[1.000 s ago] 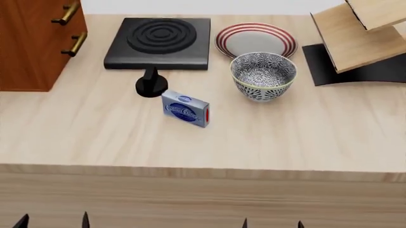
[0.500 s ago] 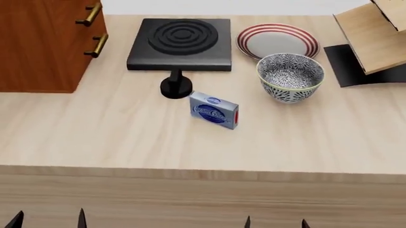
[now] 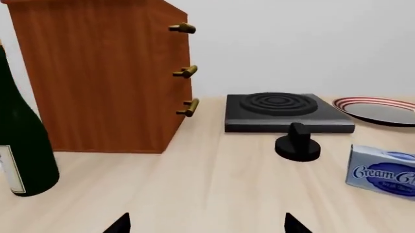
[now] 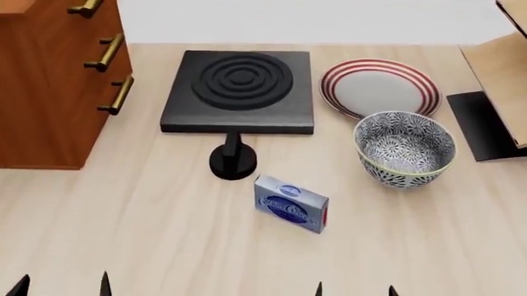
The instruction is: Pick up the cream cheese and put it in the bowl.
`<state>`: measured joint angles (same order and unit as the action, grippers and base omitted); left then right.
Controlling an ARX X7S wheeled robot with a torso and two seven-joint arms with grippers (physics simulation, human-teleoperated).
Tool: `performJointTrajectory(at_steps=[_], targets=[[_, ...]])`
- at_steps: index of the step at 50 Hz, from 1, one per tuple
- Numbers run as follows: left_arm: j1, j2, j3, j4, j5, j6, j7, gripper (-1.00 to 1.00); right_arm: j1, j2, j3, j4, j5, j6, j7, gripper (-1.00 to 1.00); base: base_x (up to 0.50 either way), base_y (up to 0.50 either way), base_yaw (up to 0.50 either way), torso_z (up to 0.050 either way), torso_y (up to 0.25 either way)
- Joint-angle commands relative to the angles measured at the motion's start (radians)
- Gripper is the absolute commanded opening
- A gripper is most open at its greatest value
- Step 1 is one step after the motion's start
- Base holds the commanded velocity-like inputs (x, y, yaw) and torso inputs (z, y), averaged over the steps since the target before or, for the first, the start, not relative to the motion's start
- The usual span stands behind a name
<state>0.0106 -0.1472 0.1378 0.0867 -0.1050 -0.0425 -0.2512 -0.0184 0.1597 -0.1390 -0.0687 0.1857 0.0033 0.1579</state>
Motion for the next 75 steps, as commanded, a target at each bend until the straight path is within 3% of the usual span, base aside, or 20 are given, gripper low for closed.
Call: performJointTrajectory(at_steps=[1, 24, 57, 75], targets=[[0.002, 0.008, -0.009, -0.023, -0.004, 0.034, 0.046, 1.0, 0.008, -0.013, 0.007, 0.018, -0.019, -0.003, -0.016, 1.0, 0.5, 0.0, 0.0, 0.0, 0.0], [0.012, -0.013, 0.003, 0.01, -0.018, 0.034, 0.028, 1.0, -0.027, 0.009, -0.009, -0.066, -0.022, -0.003, 0.015, 1.0, 0.5, 0.0, 0.0, 0.0, 0.0], [0.011, -0.031, 0.016, 0.008, -0.047, 0.04, 0.012, 1.0, -0.036, 0.025, -0.031, -0.05, -0.003, -0.055, 0.019, 1.0, 0.01, -0.08, 0.0, 0.0, 0.0], [0.012, -0.042, 0.026, 0.021, -0.05, 0.035, -0.002, 1.0, -0.042, 0.04, -0.042, -0.084, 0.004, -0.037, 0.032, 1.0, 0.28, 0.0, 0.0, 0.0, 0.0]])
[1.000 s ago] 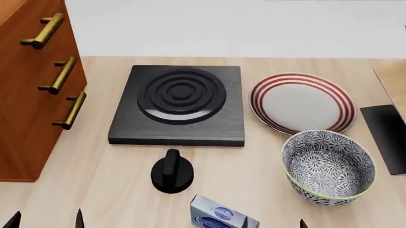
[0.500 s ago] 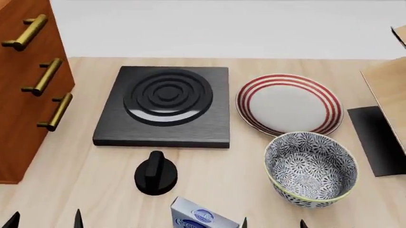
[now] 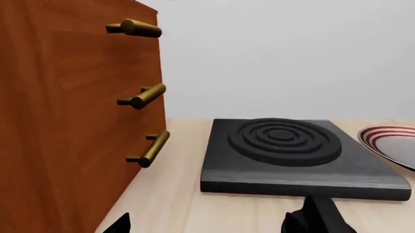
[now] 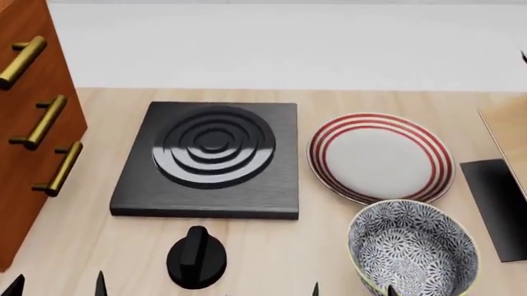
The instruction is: Pick up the cream cheese and put it in the bowl.
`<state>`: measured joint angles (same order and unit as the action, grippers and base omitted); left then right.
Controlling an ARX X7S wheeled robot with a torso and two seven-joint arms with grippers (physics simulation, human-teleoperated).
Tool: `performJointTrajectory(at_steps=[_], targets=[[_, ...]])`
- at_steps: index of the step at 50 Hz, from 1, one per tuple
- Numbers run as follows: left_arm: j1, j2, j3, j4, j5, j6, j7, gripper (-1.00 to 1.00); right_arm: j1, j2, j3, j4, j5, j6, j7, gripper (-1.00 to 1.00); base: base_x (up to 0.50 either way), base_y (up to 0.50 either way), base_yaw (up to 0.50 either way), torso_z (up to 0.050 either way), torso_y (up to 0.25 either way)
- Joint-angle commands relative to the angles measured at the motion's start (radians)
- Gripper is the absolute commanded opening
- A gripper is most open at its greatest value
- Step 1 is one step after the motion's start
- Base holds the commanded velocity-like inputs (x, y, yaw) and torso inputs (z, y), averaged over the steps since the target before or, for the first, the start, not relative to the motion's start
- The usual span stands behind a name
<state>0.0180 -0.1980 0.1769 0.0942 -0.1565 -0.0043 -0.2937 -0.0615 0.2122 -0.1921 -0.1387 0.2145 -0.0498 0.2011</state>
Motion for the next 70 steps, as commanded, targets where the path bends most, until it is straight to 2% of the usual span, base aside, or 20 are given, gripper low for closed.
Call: performJointTrajectory(at_steps=[1, 7, 15, 32, 33, 34, 36, 41, 43, 45, 47, 55, 59, 70], targets=[[0.004, 0.008, -0.012, 0.015, 0.003, -0.006, 0.039, 1.0, 0.001, -0.012, 0.009, -0.015, -0.03, 0.016, -0.008, 1.0, 0.15, 0.0, 0.0, 0.0, 0.0], [0.007, 0.01, -0.005, 0.007, 0.034, 0.027, 0.016, 1.0, -0.001, -0.004, 0.006, -0.025, -0.01, 0.019, -0.019, 1.0, 0.29, 0.0, 0.0, 0.0, 0.0], [-0.003, 0.013, -0.007, 0.015, 0.032, -0.021, -0.01, 1.0, -0.002, 0.001, 0.001, -0.02, -0.001, 0.005, -0.015, 1.0, 0.0, 0.0, 0.0, 0.0, 0.0], [-0.003, 0.013, -0.007, 0.015, 0.032, -0.021, -0.01, 1.0, -0.002, 0.001, 0.001, -0.02, -0.001, 0.005, -0.015, 1.0, 0.0, 0.0, 0.0, 0.0, 0.0], [0.03, 0.135, -0.137, 0.051, 0.118, -0.027, 0.119, 1.0, 0.115, -0.086, 0.144, 0.063, 0.072, 0.171, 0.236, 1.0, 0.0, 0.0, 0.0, 0.0, 0.0], [0.01, 0.122, -0.125, 0.019, 0.126, -0.033, 0.131, 1.0, 0.003, 0.018, -0.006, -0.022, 0.011, 0.021, 0.086, 1.0, 0.0, 0.0, 0.0, 0.0, 0.0], [0.006, 0.118, -0.124, 0.024, 0.129, -0.046, 0.124, 1.0, 0.001, 0.051, -0.046, -0.052, 0.03, 0.0, -0.053, 1.0, 0.0, 0.0, 0.0, 0.0, 0.0], [0.0, 0.106, -0.12, 0.045, 0.134, -0.078, 0.111, 1.0, -0.007, 0.123, -0.114, -0.18, 0.066, 0.107, -0.138, 1.0, 0.0, 0.0, 0.0, 0.0, 0.0], [0.002, 0.104, -0.119, 0.045, 0.136, -0.069, 0.105, 1.0, -0.009, 0.129, -0.105, -0.203, 0.106, 0.13, -0.145, 1.0, 0.0, 0.0, 0.0, 0.0, 0.0], [0.002, 0.1, -0.122, 0.053, 0.126, -0.073, 0.104, 1.0, -0.008, 0.156, -0.107, -0.225, 0.222, 0.162, -0.227, 1.0, 0.0, 0.0, 0.0, 0.0, 0.0], [0.0, 0.096, -0.125, 0.059, 0.117, -0.08, 0.103, 1.0, -0.008, 0.175, -0.119, -0.234, 0.247, 0.17, -0.265, 1.0, 0.0, 0.0, 0.0, 0.0, 0.0], [-0.003, 0.085, -0.126, 0.06, 0.103, -0.077, 0.091, 1.0, -0.006, 0.228, -0.114, -0.283, 0.341, 0.249, -0.297, 1.0, 0.0, 0.0, 0.0, 0.0, 0.0], [-0.004, 0.081, -0.124, 0.06, 0.098, -0.077, 0.086, 1.0, -0.003, 0.24, -0.134, -0.286, 0.323, 0.262, -0.303, 1.0, 0.0, 0.0, 0.0, 0.0, 0.0], [-0.013, 0.072, -0.118, 0.049, 0.085, -0.074, 0.074, 1.0, 0.044, 0.276, -0.171, -0.3, 0.33, 0.423, -0.252, 1.0, 0.0, 0.0, 0.0, 0.0, 0.0]])
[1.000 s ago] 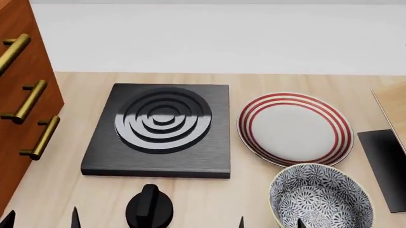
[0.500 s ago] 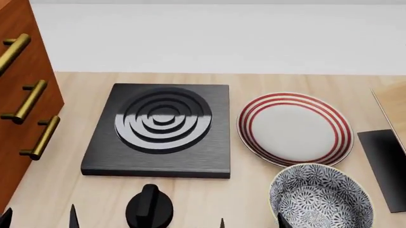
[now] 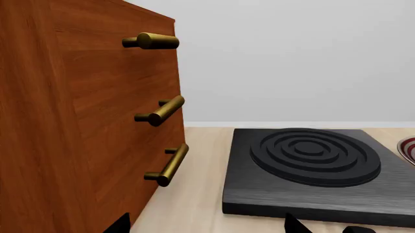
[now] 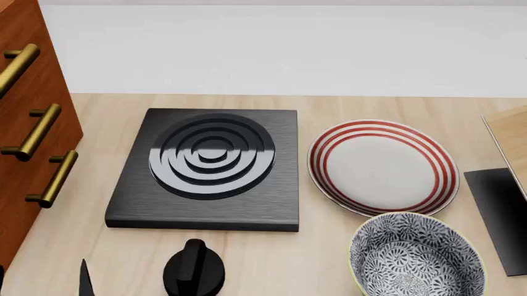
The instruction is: Pick up the cream cheese and put it in the bowl.
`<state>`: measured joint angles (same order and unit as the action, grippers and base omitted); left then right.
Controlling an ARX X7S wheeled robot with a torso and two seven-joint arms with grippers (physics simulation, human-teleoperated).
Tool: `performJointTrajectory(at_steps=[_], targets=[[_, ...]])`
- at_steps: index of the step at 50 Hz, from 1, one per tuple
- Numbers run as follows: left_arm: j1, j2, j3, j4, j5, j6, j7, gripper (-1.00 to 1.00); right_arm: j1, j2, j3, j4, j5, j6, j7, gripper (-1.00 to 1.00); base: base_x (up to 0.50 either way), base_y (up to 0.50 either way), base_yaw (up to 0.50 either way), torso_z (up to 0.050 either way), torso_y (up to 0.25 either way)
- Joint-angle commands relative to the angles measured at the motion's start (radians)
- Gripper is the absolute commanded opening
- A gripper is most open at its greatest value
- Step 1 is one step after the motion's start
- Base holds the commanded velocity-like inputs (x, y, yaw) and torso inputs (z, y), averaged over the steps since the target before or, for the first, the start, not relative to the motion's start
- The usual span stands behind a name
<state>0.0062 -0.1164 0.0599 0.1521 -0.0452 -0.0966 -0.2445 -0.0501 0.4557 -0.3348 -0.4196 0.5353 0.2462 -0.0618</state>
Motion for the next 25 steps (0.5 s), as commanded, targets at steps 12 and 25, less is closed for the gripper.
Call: performJointTrajectory(at_steps=[12, 25], targets=[[0.0, -0.019, 0.009, 0.0, -0.03, 0.016, 0.009, 1.0, 0.055, 0.06, -0.089, -0.039, -0.01, 0.236, 0.031, 1.0, 0.0, 0.0, 0.0, 0.0, 0.0], [-0.002, -0.028, 0.018, -0.003, -0.038, 0.018, -0.001, 1.0, 0.047, 0.08, -0.125, -0.072, -0.042, 0.243, 0.033, 1.0, 0.0, 0.0, 0.0, 0.0, 0.0]])
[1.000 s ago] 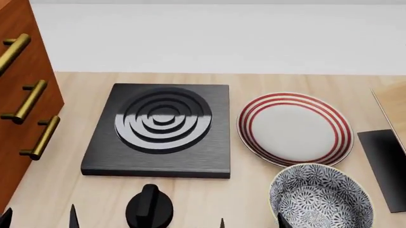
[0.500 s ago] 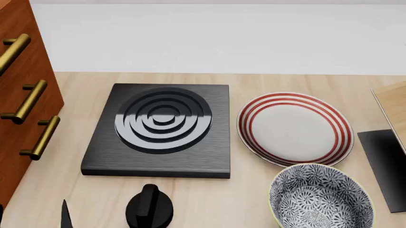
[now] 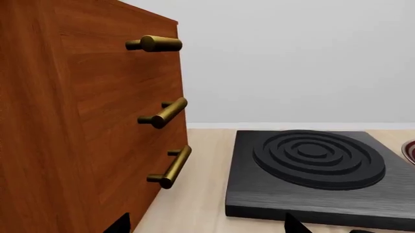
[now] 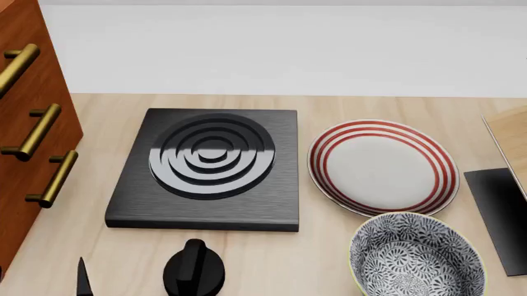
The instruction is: Pick up the cream cheese and put it in the bowl.
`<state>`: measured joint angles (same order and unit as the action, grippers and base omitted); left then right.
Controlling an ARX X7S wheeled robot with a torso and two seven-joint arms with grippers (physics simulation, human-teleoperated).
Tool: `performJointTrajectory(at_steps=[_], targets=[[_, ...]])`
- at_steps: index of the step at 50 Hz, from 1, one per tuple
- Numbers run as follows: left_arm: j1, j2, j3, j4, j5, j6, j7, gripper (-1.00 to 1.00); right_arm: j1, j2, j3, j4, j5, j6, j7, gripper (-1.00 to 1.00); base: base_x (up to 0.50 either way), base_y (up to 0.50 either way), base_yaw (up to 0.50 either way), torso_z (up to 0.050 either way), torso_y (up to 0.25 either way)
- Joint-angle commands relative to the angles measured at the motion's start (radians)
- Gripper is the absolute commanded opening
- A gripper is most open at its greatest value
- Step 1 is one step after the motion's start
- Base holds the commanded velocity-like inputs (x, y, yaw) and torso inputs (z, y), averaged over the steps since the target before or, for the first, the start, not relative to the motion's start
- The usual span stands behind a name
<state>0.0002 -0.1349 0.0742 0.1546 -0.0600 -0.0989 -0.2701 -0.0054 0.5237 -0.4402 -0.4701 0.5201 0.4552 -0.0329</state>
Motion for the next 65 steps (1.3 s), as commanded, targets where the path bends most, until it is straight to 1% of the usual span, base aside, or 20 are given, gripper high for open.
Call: performJointTrajectory(at_steps=[1, 6, 18, 29, 33, 35, 39, 45, 58, 65], targets=[[0.003, -0.01, 0.005, -0.01, -0.023, 0.022, 0.024, 1.0, 0.001, 0.015, -0.015, -0.024, -0.029, 0.031, 0.008, 1.0, 0.0, 0.0, 0.0, 0.0, 0.0], [-0.002, -0.012, 0.01, -0.025, -0.021, 0.028, 0.019, 1.0, -0.01, 0.031, -0.002, -0.058, -0.044, 0.037, 0.042, 1.0, 0.0, 0.0, 0.0, 0.0, 0.0], [-0.004, -0.018, 0.018, -0.031, -0.032, 0.03, 0.011, 1.0, 0.026, 0.076, 0.043, -0.151, -0.008, 0.16, 0.111, 1.0, 0.0, 0.0, 0.0, 0.0, 0.0], [-0.004, -0.025, 0.022, -0.028, -0.04, 0.029, 0.002, 1.0, 0.126, 0.064, 0.05, -0.059, 0.03, 0.25, 0.098, 1.0, 0.0, 0.0, 0.0, 0.0, 0.0], [-0.005, -0.027, 0.025, -0.034, -0.039, 0.034, -0.001, 1.0, 0.171, 0.056, 0.045, 0.008, 0.042, 0.276, 0.072, 1.0, 0.0, 0.0, 0.0, 0.0, 0.0], [-0.007, -0.028, 0.026, -0.034, -0.043, 0.031, -0.001, 1.0, 0.178, 0.047, 0.058, 0.039, 0.057, 0.271, 0.062, 1.0, 0.0, 0.0, 0.0, 0.0, 0.0], [-0.009, -0.029, 0.031, -0.038, -0.042, 0.032, -0.004, 1.0, 0.184, 0.039, 0.03, 0.081, 0.039, 0.262, 0.044, 1.0, 0.0, 0.0, 0.0, 0.0, 0.0], [-0.008, -0.032, 0.034, -0.033, -0.045, 0.031, -0.009, 1.0, 0.194, 0.03, -0.002, 0.1, 0.021, 0.269, 0.039, 1.0, 0.0, 0.0, 0.0, 0.0, 0.0], [-0.007, -0.04, 0.041, -0.026, -0.05, 0.032, -0.018, 1.0, 0.203, 0.026, -0.021, 0.118, 0.029, 0.285, 0.025, 1.0, 0.0, 0.0, 0.0, 0.0, 0.0], [-0.009, -0.044, 0.045, -0.026, -0.054, 0.031, -0.022, 1.0, 0.214, 0.013, -0.027, 0.178, 0.019, 0.266, 0.012, 1.0, 0.0, 0.0, 0.0, 0.0, 0.0]])
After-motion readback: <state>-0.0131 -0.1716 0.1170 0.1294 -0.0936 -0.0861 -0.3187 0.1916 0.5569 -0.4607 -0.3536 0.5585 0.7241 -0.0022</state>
